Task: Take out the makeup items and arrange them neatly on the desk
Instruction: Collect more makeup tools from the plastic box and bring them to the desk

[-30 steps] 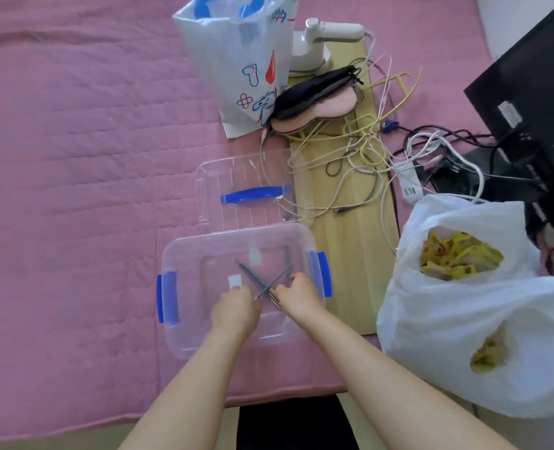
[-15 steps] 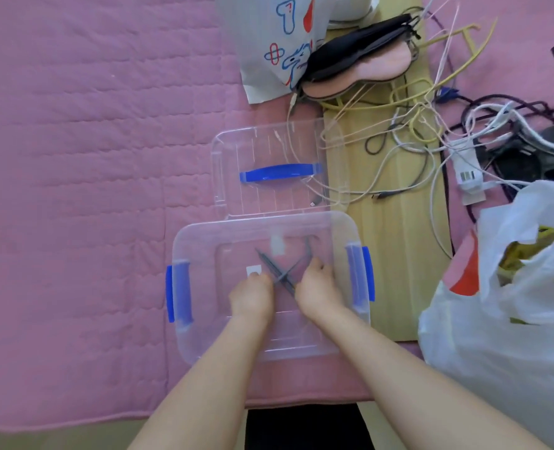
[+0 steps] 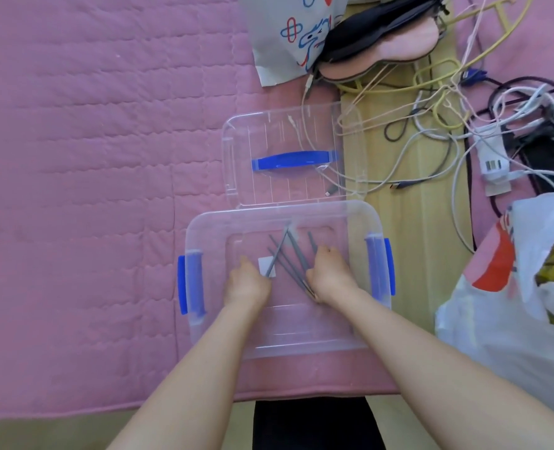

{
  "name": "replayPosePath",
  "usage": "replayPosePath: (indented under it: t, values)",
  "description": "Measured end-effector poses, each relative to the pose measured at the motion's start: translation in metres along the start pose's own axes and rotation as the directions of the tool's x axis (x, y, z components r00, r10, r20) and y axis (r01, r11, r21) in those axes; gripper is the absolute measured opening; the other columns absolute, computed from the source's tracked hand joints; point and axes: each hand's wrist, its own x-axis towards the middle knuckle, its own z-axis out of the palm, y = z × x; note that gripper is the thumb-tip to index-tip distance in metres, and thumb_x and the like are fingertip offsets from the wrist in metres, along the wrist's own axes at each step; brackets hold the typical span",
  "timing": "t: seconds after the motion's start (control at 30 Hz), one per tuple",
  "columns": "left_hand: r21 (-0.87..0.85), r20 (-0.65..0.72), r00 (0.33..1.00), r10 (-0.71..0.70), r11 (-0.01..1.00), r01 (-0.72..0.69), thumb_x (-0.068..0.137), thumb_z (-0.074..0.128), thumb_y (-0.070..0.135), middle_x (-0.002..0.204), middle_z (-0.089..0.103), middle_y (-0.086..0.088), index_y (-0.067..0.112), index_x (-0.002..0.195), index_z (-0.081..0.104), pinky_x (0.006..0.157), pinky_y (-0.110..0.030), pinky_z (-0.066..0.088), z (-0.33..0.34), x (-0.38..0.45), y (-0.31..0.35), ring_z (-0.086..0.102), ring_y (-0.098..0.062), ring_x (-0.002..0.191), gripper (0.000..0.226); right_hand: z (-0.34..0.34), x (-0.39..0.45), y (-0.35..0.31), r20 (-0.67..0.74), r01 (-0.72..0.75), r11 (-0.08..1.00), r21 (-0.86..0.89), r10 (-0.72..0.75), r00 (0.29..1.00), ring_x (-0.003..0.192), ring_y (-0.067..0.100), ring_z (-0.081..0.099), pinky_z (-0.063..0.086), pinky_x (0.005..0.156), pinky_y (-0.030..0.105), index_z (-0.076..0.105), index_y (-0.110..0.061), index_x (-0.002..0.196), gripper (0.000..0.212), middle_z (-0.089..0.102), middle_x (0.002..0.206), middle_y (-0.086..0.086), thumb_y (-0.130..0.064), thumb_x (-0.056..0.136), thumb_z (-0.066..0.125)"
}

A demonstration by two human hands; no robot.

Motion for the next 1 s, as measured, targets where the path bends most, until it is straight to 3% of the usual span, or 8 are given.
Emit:
replayPosePath:
  t: [0.17, 0.27, 0.37, 0.53, 0.67, 0.8, 1.0]
  values:
    - [0.221, -0.032, 0.989, 0.147, 0.966, -0.137, 0.086, 0.056, 0.042, 0.117, 0.06, -0.011, 0.013, 0.114, 0.049, 0.082, -0.038, 0.048, 0.011, -0.004, 0.015, 0.06, -0.033, 0.107, 0.041, 0.002, 0.003, -0.001, 0.008, -0.02, 0.998, 0.063, 0.02, 1.0, 0.115, 0.039, 0.051, 0.043, 0.088, 0.037, 0.044, 0.0, 0.119, 0.031, 0.047, 0.129, 0.023, -0.009, 0.09, 0.046]
    - [0.285, -0.071, 0.983, 0.168, 0.948, -0.142, 0.093, 0.052, 0.042, 0.121, 0.059, -0.011, 0.011, 0.116, 0.053, 0.084, -0.038, 0.047, 0.014, -0.001, 0.019, 0.059, -0.033, 0.111, 0.038, 0.005, 0.003, -0.002, -0.008, -0.003, 0.997, 0.082, 0.003, 1.0, 0.113, 0.04, 0.052, 0.043, 0.086, 0.04, 0.044, 0.0, 0.118, 0.032, 0.05, 0.125, 0.023, -0.02, 0.093, 0.047]
    - [0.239, -0.094, 0.982, 0.163, 0.961, -0.137, 0.094, 0.053, 0.04, 0.118, 0.06, -0.013, 0.012, 0.111, 0.056, 0.084, -0.037, 0.046, 0.014, 0.002, 0.019, 0.058, -0.033, 0.111, 0.033, 0.007, 0.002, -0.001, -0.016, 0.027, 0.998, 0.048, -0.026, 1.0, 0.111, 0.038, 0.054, 0.044, 0.083, 0.04, 0.043, -0.003, 0.118, 0.036, 0.052, 0.123, 0.02, -0.029, 0.094, 0.051]
    - [0.138, -0.067, 0.986, 0.151, 0.98, -0.14, 0.093, 0.051, 0.025, 0.117, 0.06, -0.017, 0.007, 0.108, 0.059, 0.081, -0.04, 0.047, 0.014, 0.0, 0.019, 0.057, -0.037, 0.109, 0.025, 0.008, 0.0, -0.002, -0.053, 0.029, 0.999, 0.027, -0.027, 0.998, 0.109, 0.04, 0.055, 0.044, 0.079, 0.04, 0.043, -0.002, 0.116, 0.03, 0.051, 0.123, 0.02, -0.02, 0.092, 0.05]
    - [0.01, -0.063, 0.993, 0.095, 0.995, -0.094, 0.094, 0.045, 0.018, 0.117, 0.059, -0.021, 0.004, 0.11, 0.057, 0.082, -0.041, 0.045, 0.014, -0.004, 0.019, 0.057, -0.04, 0.108, 0.025, 0.01, -0.006, -0.005, -0.07, 0.041, 0.996, 0.078, -0.035, 0.997, 0.113, 0.04, 0.051, 0.044, 0.084, 0.041, 0.044, -0.001, 0.117, 0.035, 0.048, 0.125, 0.02, -0.026, 0.093, 0.047]
    - [-0.21, -0.038, 0.999, -0.027, 0.978, 0.019, 0.089, 0.051, 0.027, 0.109, 0.064, -0.019, 0.006, 0.101, 0.061, 0.08, -0.037, 0.047, 0.015, -0.002, 0.025, 0.06, -0.038, 0.1, 0.026, 0.008, -0.003, -0.003, -0.074, 0.027, 0.994, 0.103, -0.019, 0.997, 0.108, 0.041, 0.054, 0.043, 0.078, 0.041, 0.042, -0.001, 0.114, 0.027, 0.054, 0.121, 0.023, -0.018, 0.093, 0.04]
    - [-0.239, -0.112, 0.986, -0.122, 0.967, 0.093, 0.085, 0.062, 0.043, 0.106, 0.065, -0.016, 0.01, 0.099, 0.062, 0.075, -0.036, 0.047, 0.02, 0.002, 0.031, 0.061, -0.036, 0.099, 0.036, 0.009, 0.001, -0.001, -0.037, 0.016, 0.995, 0.097, -0.013, 0.999, 0.096, 0.041, 0.059, 0.039, 0.067, 0.038, 0.04, -0.007, 0.106, 0.017, 0.061, 0.107, 0.022, -0.017, 0.092, 0.041]
